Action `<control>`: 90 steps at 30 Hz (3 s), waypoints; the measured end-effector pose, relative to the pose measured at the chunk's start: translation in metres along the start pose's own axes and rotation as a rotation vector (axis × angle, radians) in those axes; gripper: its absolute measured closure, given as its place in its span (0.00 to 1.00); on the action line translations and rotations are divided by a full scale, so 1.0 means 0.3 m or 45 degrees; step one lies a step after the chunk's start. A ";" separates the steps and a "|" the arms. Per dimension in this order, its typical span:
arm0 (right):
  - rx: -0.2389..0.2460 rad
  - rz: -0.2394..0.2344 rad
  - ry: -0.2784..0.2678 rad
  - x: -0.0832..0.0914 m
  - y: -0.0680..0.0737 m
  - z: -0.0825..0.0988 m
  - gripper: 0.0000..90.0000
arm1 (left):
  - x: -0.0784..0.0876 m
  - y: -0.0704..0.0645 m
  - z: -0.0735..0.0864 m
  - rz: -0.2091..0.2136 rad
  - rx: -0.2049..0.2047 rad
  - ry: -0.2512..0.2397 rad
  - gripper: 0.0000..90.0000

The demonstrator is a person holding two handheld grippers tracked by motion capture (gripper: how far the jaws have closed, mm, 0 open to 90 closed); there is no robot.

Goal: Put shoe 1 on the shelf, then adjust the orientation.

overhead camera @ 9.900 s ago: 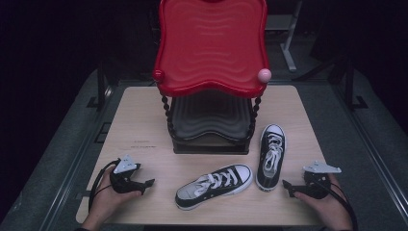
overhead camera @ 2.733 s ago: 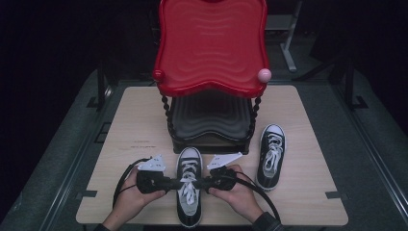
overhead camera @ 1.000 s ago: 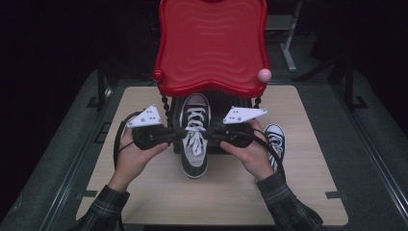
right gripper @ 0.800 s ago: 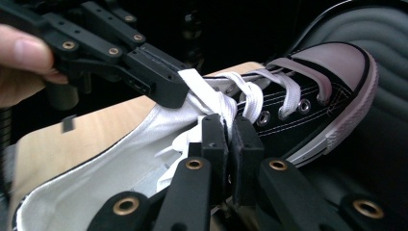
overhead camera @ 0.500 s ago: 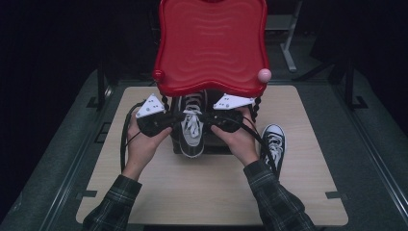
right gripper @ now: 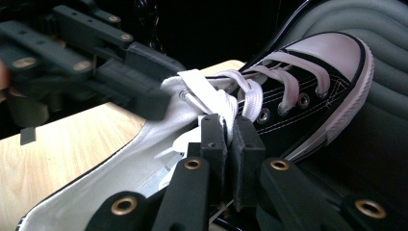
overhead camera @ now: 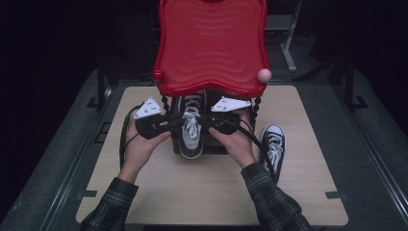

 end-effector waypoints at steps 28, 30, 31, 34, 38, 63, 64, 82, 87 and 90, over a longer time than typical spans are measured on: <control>-0.016 -0.071 0.082 0.188 0.060 0.138 0.53 | 0.111 -0.128 0.235 0.098 -0.099 0.151 0.42; -0.014 -0.084 0.123 0.180 0.071 0.178 0.53 | 0.103 -0.134 0.238 0.102 -0.109 0.148 0.42; -0.015 -0.089 0.133 0.175 0.076 0.195 0.53 | 0.099 -0.135 0.240 0.098 -0.121 0.150 0.42; -0.003 -0.106 0.164 0.155 0.090 0.233 0.52 | 0.089 -0.138 0.249 0.075 -0.123 0.150 0.42; 0.027 -0.121 0.185 0.124 0.110 0.259 0.51 | 0.072 -0.142 0.260 0.075 -0.129 0.154 0.41; 0.099 -0.055 0.212 0.098 0.116 0.199 0.51 | 0.021 -0.159 0.188 -0.008 -0.082 0.171 0.46; 0.099 -0.050 0.207 0.097 0.111 0.191 0.52 | 0.016 -0.157 0.181 -0.015 -0.082 0.169 0.47; 0.123 0.021 0.179 0.037 0.021 0.134 0.55 | -0.061 -0.098 0.122 -0.134 -0.141 0.174 0.52; 0.121 0.039 0.182 0.017 0.006 0.130 0.56 | -0.076 -0.091 0.118 -0.177 -0.175 0.185 0.54; 0.123 0.050 0.184 0.006 -0.003 0.129 0.56 | -0.086 -0.086 0.119 -0.204 -0.186 0.185 0.56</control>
Point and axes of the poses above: each handheld gripper's, and its own axes: x roughly backward along the jaws, z roughly out of its underside, y roughly to its left, the point moved 3 cm from there along -x, roughly forward along the jaws, and after that the axes turned 13 degrees about -y, right-handed, at the moved point
